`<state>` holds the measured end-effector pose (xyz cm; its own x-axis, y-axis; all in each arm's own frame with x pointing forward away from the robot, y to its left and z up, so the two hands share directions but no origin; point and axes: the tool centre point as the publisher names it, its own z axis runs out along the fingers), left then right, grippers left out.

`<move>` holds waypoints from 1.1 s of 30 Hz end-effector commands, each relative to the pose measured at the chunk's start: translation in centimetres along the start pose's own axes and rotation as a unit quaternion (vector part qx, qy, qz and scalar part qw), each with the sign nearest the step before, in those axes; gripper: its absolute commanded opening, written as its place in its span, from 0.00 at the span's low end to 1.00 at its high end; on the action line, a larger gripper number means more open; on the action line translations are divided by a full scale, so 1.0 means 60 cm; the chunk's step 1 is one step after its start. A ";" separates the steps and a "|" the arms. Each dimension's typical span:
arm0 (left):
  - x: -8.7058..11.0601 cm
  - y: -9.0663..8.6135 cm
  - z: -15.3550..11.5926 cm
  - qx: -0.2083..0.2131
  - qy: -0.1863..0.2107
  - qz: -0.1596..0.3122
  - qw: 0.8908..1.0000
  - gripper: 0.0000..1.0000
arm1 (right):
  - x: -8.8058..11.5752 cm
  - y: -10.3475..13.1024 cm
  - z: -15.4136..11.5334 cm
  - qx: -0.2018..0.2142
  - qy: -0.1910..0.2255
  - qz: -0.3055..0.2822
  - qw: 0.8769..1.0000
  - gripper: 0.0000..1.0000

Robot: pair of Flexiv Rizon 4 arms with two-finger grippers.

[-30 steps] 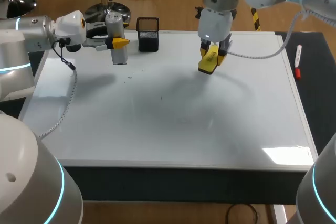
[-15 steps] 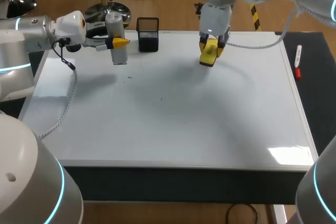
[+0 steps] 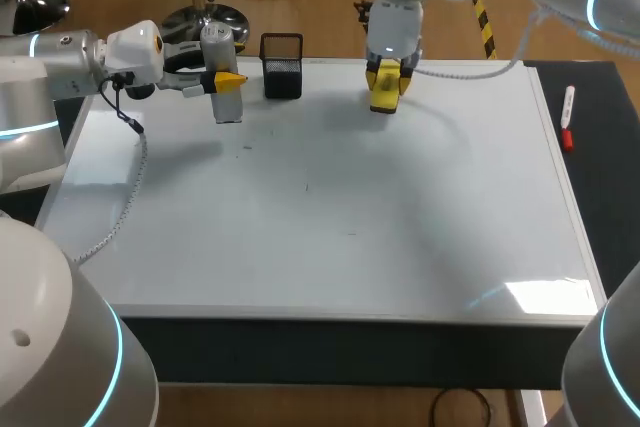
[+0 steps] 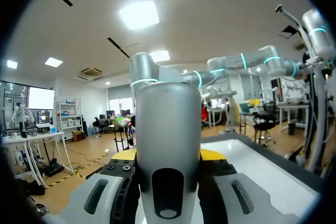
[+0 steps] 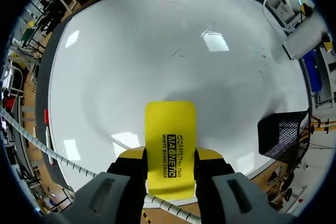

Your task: Pick up the inspection probe, press it on each red-marked spot on the whiteboard one by one, put down the probe, pick up the eraser, and wipe off all the red marks.

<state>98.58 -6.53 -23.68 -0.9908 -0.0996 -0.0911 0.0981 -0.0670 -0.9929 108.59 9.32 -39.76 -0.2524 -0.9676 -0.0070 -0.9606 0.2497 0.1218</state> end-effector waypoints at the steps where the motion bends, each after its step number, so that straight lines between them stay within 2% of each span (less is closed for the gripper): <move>1: 0.002 -0.002 0.000 0.000 -0.001 0.001 1.000 0.00 | -0.023 -0.014 -0.006 0.002 0.027 -0.011 1.000 0.00; 13: 0.002 -0.002 0.000 0.000 -0.001 0.001 1.000 0.00 | -0.067 -0.032 0.006 0.009 0.025 -0.065 0.998 0.00; 22: 0.002 -0.002 0.000 0.000 -0.001 0.001 1.000 0.00 | -0.069 -0.041 0.020 0.010 0.024 -0.075 0.997 0.00; 33: 0.002 -0.002 0.000 0.000 -0.001 0.001 1.000 0.00 | -0.070 -0.047 0.031 0.003 -0.002 -0.078 0.997 0.00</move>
<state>98.58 -6.52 -23.68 -0.9908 -0.0997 -0.0912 0.0981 -0.0669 -0.9929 111.91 12.93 -41.70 -0.1012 -0.9946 -0.0243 -0.9891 0.0980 0.1100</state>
